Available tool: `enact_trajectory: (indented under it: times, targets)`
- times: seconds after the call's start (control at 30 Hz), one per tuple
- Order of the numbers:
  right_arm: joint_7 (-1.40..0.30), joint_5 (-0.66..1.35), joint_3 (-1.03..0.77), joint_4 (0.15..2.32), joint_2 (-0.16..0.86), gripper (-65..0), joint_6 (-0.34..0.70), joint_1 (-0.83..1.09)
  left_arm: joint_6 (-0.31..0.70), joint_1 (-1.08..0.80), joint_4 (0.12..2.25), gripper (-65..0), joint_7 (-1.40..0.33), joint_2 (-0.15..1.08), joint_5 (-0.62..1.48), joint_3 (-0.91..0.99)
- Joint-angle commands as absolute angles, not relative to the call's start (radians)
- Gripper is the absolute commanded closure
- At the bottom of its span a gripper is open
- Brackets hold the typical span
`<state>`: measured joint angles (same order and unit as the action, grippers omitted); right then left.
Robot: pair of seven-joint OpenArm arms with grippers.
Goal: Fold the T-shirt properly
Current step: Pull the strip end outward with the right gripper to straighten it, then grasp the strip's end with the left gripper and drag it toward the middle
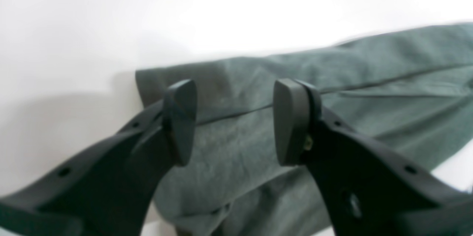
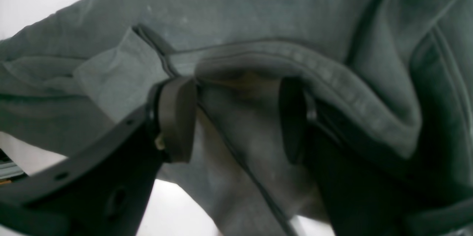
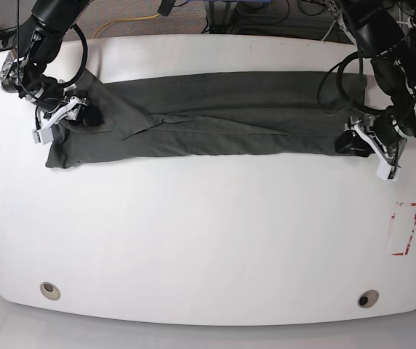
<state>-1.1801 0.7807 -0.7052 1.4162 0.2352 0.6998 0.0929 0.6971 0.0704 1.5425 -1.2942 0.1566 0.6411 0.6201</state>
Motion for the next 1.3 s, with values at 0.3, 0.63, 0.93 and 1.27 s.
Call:
enact_trajectory:
  times: [0.3, 0.63, 0.93, 1.27]
  targets:
    - [-1.19, 0.774, -0.676, 1.44, 0.245, -34.1, 0.698, 0.096, 0.698, 0.039, 1.414, -49.2, -1.328, 0.236, 0.713, 0.769]
    - [-1.188, 0.776, -0.661, 1.44, 0.245, -34.1, 0.698, 0.096, 0.698, -0.036, 1.395, -49.2, -1.337, 0.237, 0.713, 0.723]
    - [-1.188, 0.776, -0.662, 1.44, 0.245, -34.1, 0.698, 0.097, 0.698, -0.058, 1.4, -25.8, -1.339, 0.234, 0.711, 0.651]
    - [-1.188, 0.776, -0.662, 1.44, 0.245, -34.1, 0.698, 0.099, 0.698, -0.099, 1.575, -1.7, -1.34, 0.183, 0.714, 0.694]
